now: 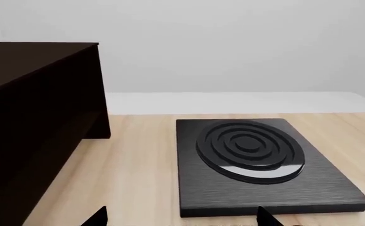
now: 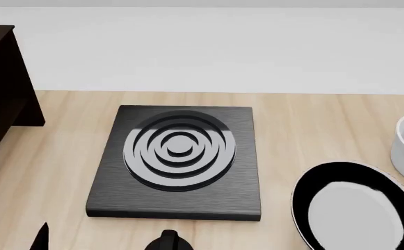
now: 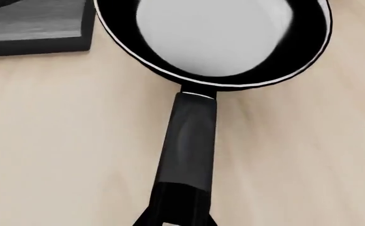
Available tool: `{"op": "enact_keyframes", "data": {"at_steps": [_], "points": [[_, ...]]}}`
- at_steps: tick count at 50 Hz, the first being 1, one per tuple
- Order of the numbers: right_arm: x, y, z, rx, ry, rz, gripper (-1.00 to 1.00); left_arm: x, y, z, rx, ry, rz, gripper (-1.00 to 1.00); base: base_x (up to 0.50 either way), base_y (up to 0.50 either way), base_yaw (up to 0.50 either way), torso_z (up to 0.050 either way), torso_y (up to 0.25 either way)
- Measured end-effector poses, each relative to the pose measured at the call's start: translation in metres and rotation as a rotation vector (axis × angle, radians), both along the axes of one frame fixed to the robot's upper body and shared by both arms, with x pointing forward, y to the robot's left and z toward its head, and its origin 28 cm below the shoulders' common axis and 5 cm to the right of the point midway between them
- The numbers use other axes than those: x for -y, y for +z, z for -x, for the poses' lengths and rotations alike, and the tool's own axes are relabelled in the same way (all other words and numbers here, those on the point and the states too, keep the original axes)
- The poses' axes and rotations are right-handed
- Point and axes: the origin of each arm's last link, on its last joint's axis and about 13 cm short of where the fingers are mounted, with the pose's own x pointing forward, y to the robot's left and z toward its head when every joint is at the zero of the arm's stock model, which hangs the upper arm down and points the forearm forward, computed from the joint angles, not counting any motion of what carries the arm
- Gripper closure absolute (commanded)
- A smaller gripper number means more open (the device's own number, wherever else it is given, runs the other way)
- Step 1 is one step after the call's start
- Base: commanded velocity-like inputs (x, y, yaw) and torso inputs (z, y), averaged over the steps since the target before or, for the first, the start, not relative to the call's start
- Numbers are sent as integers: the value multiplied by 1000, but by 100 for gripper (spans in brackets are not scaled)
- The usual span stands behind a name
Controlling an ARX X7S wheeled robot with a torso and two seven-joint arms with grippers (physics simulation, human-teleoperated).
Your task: Put the frying pan on the cabinet shelf.
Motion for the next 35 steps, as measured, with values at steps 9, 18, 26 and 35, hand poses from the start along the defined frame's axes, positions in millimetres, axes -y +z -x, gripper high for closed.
{"op": "enact_keyframes", "data": {"at_steps": [9, 18, 26, 35], "points": [[-5, 26, -2, 80, 28, 38, 100, 1, 0, 0, -3, -9, 1, -100, 0, 0, 0, 0, 1], [-13, 53, -3, 162, 78, 61, 100, 2, 14, -2, -8, -31, 39, -100, 0, 0, 0, 0, 2], [-20, 76, -9, 225, 130, 87, 100, 3, 34, -13, -8, -65, 106, -100, 0, 0, 0, 0, 1], [-35, 99, -20, 287, 233, 139, 100, 5, 50, -32, -23, -166, 120, -100, 0, 0, 0, 0, 1]]}}
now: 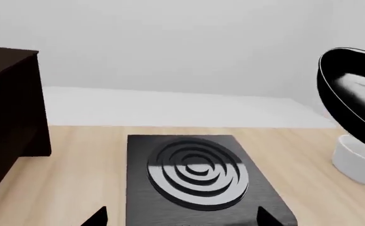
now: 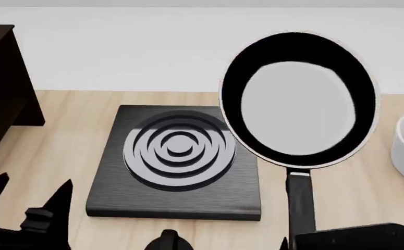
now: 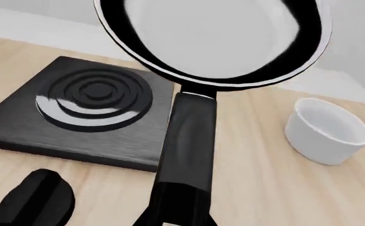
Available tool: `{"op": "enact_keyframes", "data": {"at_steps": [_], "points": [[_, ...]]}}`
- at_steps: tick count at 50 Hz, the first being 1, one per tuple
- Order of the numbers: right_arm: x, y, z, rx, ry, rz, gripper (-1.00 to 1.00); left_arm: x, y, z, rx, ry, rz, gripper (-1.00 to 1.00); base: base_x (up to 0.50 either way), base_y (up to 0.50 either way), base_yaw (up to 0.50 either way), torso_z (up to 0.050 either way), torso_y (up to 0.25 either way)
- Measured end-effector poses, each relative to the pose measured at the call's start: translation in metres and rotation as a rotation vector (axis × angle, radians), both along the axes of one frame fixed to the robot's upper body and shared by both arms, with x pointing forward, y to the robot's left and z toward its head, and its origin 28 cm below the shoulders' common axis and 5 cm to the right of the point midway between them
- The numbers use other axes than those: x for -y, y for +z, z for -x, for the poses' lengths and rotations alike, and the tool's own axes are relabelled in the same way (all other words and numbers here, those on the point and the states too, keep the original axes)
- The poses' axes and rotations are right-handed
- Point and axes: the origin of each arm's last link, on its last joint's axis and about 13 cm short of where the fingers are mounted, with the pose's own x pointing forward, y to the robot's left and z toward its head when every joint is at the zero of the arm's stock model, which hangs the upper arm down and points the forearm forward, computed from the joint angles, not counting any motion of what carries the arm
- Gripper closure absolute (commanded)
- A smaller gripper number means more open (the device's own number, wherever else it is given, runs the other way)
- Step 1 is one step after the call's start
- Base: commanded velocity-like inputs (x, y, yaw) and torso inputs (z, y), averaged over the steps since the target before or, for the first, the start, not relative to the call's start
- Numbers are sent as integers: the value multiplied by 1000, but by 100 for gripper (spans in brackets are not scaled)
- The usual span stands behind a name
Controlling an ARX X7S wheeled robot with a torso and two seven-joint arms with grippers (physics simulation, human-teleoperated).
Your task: Put the frying pan on the cabinet shelf.
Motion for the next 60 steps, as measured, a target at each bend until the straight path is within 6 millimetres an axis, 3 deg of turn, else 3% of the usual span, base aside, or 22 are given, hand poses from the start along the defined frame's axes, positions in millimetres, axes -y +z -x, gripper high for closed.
{"op": "enact_keyframes", "data": {"at_steps": [22, 41, 60], "points": [[-22, 47, -12, 135, 257, 107, 100, 0, 42, -40, -146, -283, 201, -100, 0, 0, 0, 1, 2], [-35, 53, -8, 172, 359, 99, 100, 4, 60, -43, -243, -423, 341, -100, 0, 0, 0, 1, 2], [-43, 49, -5, 177, 406, 114, 100, 26, 65, -34, -293, -537, 310, -100, 0, 0, 0, 1, 2]]}}
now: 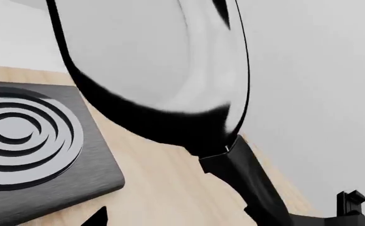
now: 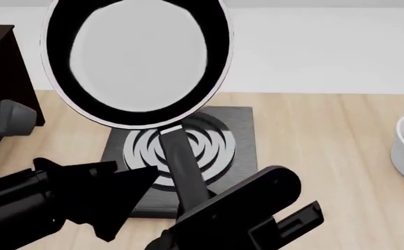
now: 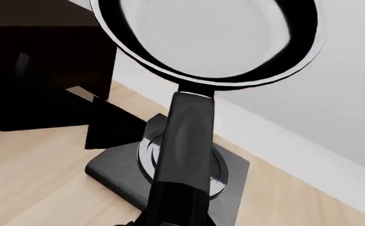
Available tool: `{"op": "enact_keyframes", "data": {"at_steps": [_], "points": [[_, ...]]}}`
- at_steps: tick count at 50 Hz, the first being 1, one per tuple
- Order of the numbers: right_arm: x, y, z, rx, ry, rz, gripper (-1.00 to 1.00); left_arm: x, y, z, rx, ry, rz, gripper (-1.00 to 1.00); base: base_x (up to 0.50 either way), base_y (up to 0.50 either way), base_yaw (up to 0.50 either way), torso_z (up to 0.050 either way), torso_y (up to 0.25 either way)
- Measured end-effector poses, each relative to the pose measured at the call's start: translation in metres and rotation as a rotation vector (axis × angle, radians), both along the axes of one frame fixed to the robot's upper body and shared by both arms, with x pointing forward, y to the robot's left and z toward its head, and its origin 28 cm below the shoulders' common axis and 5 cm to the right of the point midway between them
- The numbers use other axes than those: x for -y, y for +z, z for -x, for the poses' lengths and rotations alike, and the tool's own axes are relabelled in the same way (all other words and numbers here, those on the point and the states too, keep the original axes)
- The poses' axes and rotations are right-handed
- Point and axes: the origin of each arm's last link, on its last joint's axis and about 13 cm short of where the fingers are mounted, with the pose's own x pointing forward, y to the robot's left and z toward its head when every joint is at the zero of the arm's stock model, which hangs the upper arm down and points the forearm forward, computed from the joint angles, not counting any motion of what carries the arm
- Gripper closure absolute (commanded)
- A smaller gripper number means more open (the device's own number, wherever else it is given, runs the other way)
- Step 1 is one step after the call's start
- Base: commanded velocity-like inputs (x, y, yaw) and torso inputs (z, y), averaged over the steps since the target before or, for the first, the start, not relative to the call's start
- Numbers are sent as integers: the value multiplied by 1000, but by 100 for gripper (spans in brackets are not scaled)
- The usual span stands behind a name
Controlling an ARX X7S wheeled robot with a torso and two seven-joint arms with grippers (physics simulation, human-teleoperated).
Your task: Put the frying pan on the cabinet shelf.
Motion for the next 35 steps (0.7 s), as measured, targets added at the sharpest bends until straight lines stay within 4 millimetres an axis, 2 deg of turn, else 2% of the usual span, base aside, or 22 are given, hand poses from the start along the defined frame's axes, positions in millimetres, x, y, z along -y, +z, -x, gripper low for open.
{"op": "enact_keyframes", "data": {"at_steps": [18, 35], "points": [[-4, -6, 1, -7, 20, 6, 100, 16, -1, 3, -41, -77, 75, -100, 0, 0, 0, 1, 2], [-6, -12, 3, -15, 36, 3, 100, 23, -4, -7, -74, -85, 131, -100, 0, 0, 0, 1, 2]]}}
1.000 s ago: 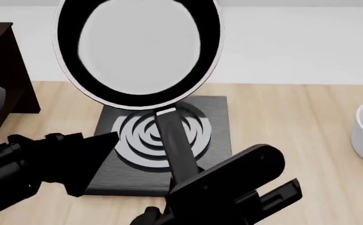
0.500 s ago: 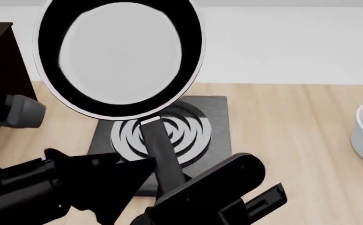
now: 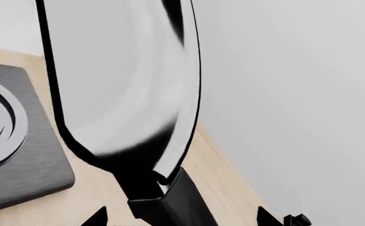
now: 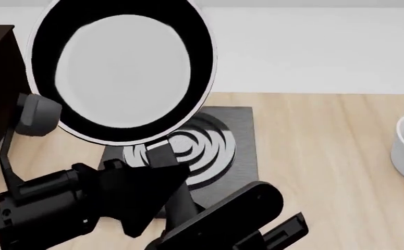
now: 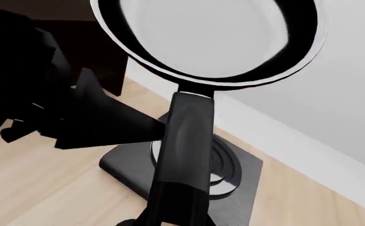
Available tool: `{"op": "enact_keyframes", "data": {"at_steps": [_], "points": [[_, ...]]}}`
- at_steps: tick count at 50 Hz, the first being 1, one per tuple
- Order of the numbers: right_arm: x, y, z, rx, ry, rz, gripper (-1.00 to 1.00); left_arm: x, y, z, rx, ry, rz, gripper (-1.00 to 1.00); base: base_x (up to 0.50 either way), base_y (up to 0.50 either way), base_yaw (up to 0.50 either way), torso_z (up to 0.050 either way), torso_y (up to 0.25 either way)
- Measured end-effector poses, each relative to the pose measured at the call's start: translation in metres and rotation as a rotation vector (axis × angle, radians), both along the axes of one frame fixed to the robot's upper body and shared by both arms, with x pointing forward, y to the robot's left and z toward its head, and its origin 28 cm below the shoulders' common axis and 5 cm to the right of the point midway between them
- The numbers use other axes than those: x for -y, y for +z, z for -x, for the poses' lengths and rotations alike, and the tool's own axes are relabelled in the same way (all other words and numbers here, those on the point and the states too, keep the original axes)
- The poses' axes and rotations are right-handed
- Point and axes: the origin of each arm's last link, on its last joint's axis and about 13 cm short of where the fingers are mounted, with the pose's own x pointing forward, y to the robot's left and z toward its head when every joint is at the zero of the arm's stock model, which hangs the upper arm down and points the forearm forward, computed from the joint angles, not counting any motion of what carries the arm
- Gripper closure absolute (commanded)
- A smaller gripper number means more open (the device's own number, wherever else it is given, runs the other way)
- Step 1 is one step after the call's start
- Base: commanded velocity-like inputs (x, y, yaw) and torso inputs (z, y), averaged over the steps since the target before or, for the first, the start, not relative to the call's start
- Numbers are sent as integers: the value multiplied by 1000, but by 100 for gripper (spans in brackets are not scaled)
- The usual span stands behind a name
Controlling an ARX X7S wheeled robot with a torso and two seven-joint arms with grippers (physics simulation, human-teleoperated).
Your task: Put the frying pan on the cabinet shelf.
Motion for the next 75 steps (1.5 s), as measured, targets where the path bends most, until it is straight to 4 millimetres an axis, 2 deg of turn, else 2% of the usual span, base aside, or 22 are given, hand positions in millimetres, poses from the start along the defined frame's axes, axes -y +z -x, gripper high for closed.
{"op": "enact_keyframes", "data": {"at_steps": [37, 38, 43, 62, 63, 75], "points": [[-3, -6, 4, 0, 28, 0, 100, 19, -25, -8, -77, -59, 23, -100, 0, 0, 0, 1, 2], [-3, -6, 4, -1, 29, 0, 100, 20, -25, -9, -77, -57, 24, 100, 0, 0, 0, 0, 0], [-4, -7, 4, -2, 35, -11, 100, 22, -22, -6, -75, -99, 88, 100, 0, 0, 0, 0, 2], [-5, -6, 5, 7, 21, -35, 100, 24, -21, -6, -90, -96, 127, 100, 0, 0, 0, 1, 2], [-5, -6, 5, 7, 20, -36, -100, 24, -20, -7, -90, -97, 126, 100, 0, 0, 0, 0, 0], [-1, -8, 6, 23, -24, 6, -100, 8, -17, -29, -29, 65, -26, 100, 0, 0, 0, 0, 2]]}}
